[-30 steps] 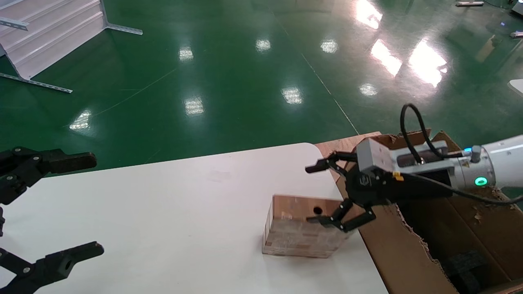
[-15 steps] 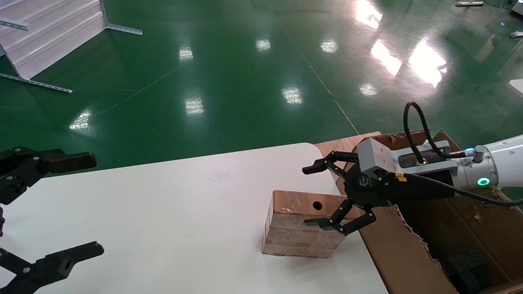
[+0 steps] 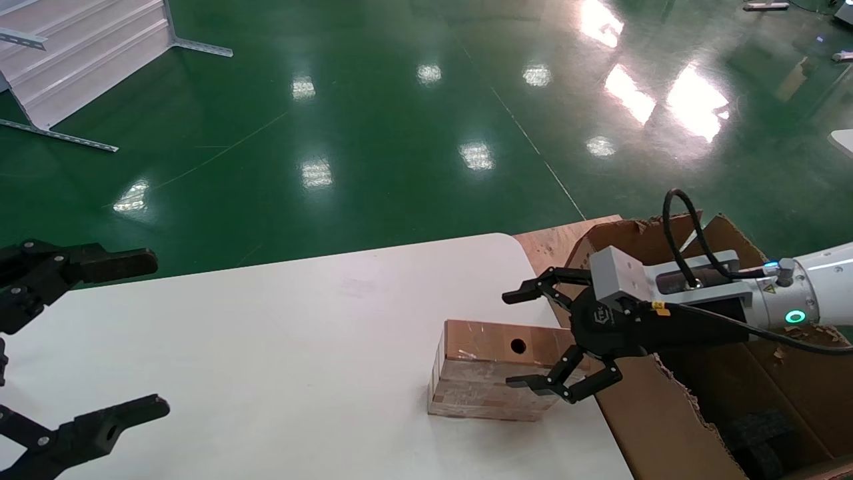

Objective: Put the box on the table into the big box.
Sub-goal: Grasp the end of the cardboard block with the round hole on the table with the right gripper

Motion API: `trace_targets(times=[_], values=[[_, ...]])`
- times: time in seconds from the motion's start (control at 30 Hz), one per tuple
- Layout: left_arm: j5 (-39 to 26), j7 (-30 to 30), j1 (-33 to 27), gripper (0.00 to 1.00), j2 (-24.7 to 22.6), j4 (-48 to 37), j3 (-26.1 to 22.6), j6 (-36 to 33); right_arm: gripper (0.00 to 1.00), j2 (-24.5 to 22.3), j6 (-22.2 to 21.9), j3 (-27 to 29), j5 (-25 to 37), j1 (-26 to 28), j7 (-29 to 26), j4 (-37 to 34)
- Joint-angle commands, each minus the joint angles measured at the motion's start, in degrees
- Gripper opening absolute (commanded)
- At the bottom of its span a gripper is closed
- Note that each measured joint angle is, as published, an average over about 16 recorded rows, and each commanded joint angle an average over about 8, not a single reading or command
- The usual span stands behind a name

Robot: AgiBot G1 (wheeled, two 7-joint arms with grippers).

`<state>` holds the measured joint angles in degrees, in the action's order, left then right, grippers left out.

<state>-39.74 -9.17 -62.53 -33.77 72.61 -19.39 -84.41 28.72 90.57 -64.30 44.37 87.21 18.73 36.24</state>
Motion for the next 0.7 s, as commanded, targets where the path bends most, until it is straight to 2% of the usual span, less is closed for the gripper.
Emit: trace_targets(times=[0.03, 0.7], values=[[0.0, 0.0, 0.0, 1.0, 0.0, 0.0, 0.0, 0.0, 1.0, -0.02, -0.05, -0.43, -0.31, -0.04, 0.24, -0.28], [0.02, 0.01, -0.01, 1.0, 0.01, 0.0, -0.02, 0.01, 1.0, 0.15, 0.02, -4.66, -2.2, -0.05, 2.42, -3.19]])
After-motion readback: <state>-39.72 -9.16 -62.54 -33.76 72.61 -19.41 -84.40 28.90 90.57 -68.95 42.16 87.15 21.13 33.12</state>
